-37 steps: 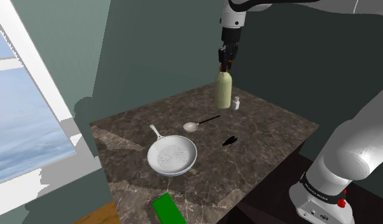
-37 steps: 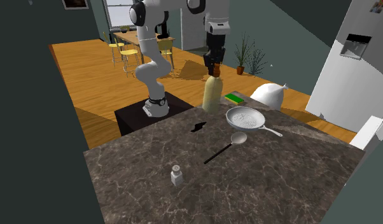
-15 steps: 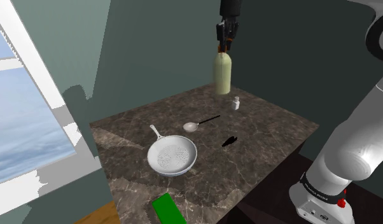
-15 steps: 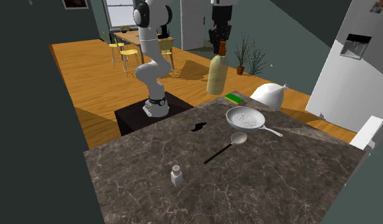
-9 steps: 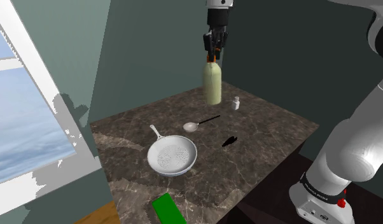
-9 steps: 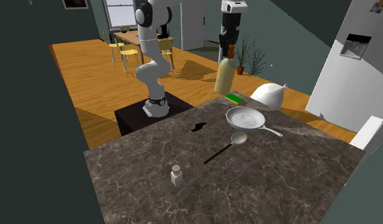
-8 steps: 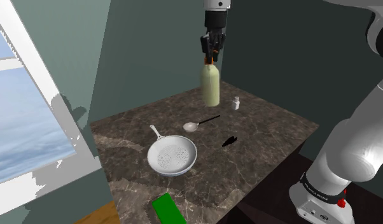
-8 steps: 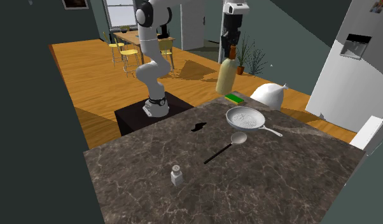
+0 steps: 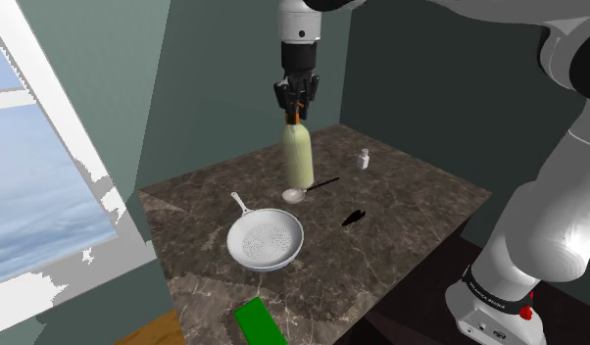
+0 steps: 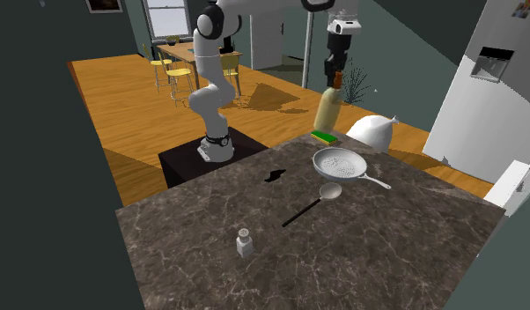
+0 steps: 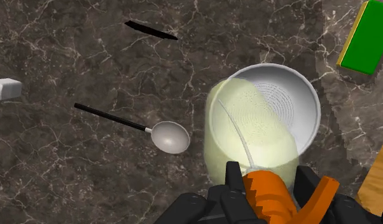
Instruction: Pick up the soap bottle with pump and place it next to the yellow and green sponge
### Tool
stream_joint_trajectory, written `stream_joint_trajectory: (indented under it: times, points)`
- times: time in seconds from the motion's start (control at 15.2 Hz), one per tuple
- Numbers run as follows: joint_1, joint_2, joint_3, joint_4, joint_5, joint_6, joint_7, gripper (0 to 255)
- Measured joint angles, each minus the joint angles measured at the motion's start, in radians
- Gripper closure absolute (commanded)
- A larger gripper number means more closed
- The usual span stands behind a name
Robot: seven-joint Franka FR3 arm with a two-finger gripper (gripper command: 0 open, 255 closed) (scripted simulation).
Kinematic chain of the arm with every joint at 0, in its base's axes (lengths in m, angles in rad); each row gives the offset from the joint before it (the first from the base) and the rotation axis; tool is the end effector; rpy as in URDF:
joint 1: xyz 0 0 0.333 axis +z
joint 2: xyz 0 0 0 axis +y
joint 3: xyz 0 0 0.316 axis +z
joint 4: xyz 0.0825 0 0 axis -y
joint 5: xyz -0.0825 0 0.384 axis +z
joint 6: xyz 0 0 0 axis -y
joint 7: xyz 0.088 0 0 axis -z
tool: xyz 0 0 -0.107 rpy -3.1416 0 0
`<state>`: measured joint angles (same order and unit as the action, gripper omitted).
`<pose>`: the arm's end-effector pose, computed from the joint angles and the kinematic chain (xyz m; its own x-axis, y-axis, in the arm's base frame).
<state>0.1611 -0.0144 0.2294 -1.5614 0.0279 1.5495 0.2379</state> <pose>0.5054 0.2124 0.6348 0.9883 0.1526 -0.0037 0.1525 -0.9880 -0.0244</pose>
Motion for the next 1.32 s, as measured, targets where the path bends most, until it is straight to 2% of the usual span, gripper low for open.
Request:
stream_joint_trajectory:
  times: [0.33,0.73,1.12,1.32]
  points:
    - [0.056,0.073,0.053,0.021,-0.02,0.051,0.107,255]
    - [0.135,0.207,0.105,0.108,-0.068,0.093,0.236,255]
    - [0.235,0.374,0.137,0.253,-0.132,0.107,0.357,255]
    - [0.298,0.486,0.141,0.374,-0.172,0.092,0.41,255]
